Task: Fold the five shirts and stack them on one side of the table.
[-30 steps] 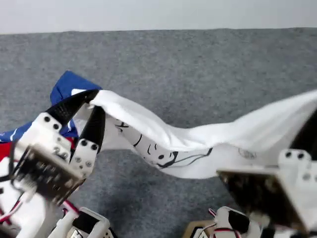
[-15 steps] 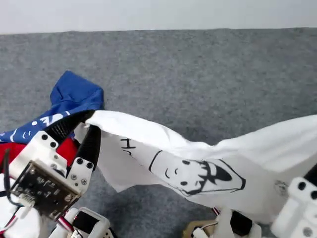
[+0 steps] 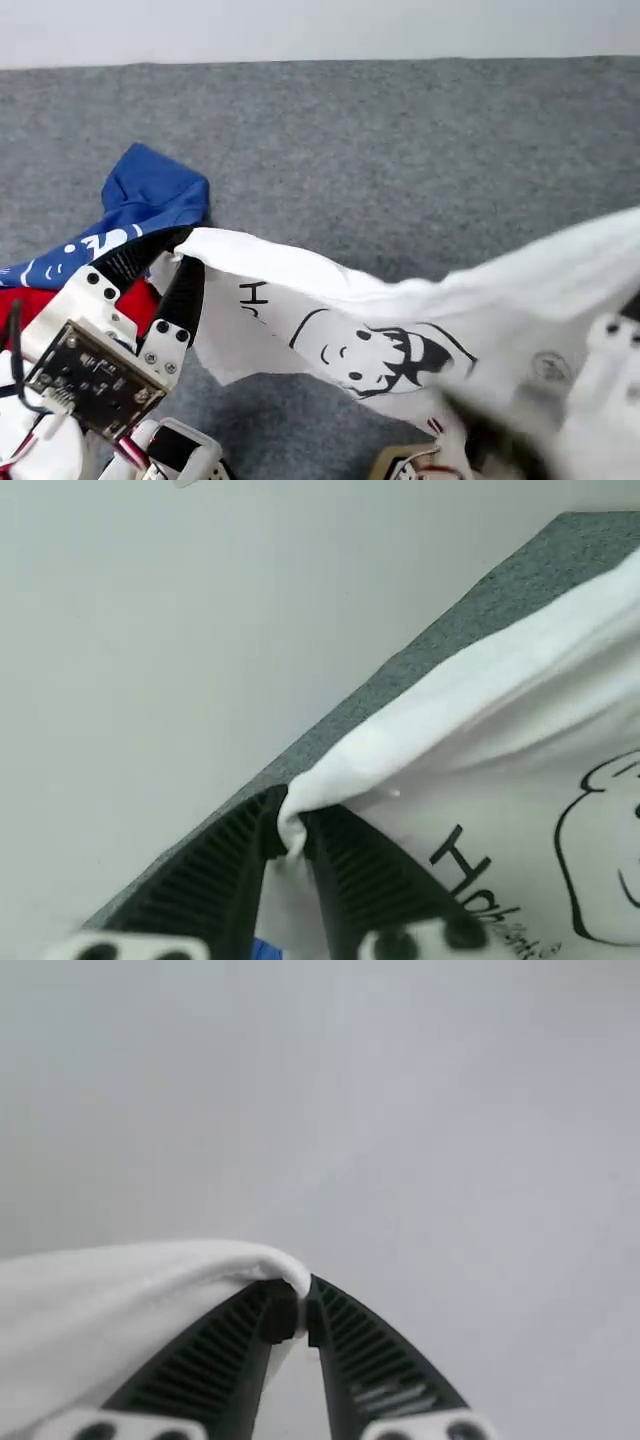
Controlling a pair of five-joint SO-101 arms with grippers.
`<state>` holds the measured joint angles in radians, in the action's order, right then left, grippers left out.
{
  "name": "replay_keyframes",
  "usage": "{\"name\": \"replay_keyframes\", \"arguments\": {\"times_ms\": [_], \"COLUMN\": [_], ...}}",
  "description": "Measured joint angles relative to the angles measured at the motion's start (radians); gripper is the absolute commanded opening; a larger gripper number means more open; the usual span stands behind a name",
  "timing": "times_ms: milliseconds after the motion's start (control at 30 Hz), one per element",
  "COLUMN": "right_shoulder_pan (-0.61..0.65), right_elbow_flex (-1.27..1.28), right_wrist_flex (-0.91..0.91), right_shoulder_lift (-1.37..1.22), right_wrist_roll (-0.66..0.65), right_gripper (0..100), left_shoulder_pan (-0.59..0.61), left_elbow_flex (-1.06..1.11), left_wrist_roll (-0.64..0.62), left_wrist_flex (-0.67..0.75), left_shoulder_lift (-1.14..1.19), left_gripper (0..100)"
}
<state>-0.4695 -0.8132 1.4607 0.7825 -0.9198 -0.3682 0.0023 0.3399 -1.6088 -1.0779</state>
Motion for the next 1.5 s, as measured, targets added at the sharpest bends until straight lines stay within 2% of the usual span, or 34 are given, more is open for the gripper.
{"name": "replay_keyframes", "arguments": {"times_ms": [133, 267, 467, 767, 867, 967, 1100, 1367, 1500], "right_shoulder_pan": [0.021, 0.08, 0.127, 0.161, 0.161, 0.181, 0.21, 0.288, 0.302], "right_elbow_flex": [0.172, 0.396, 0.736, 1.185, 1.287, 1.356, 1.367, 1.367, 1.278], "right_wrist_flex": [-0.006, -0.089, -0.311, -0.733, -0.884, -1.002, -1.071, -1.194, -1.194], "right_shoulder_lift": [0.0, -0.002, -0.02, -0.023, -0.025, -0.041, -0.132, -0.333, -0.485], "right_wrist_roll": [0.0, 0.002, 0.032, 0.043, 0.043, 0.044, 0.044, 0.046, 0.129], "right_gripper": [1.1, 1.1, 1.1, 1.1, 1.1, 1.1, 1.1, 1.1, 1.1], "left_shoulder_pan": [0.009, 0.083, 0.17, 0.18, 0.18, 0.181, 0.206, 0.216, 0.218], "left_elbow_flex": [0.084, 0.239, 0.557, 1.049, 1.155, 1.171, 1.129, 0.836, 0.667], "left_wrist_roll": [0.0, 0.0, 0.0, 0.0, -0.003, -0.005, -0.005, -0.006, -0.034], "left_wrist_flex": [0.005, 0.123, 0.431, 0.97, 1.103, 1.188, 1.264, 1.31, 1.31], "left_shoulder_lift": [0.0, 0.0, 0.009, 0.011, 0.018, 0.077, 0.227, 0.603, 0.793], "left_gripper": [0, 0, 0, 0, 0, 0, 0, 0, 0]}}
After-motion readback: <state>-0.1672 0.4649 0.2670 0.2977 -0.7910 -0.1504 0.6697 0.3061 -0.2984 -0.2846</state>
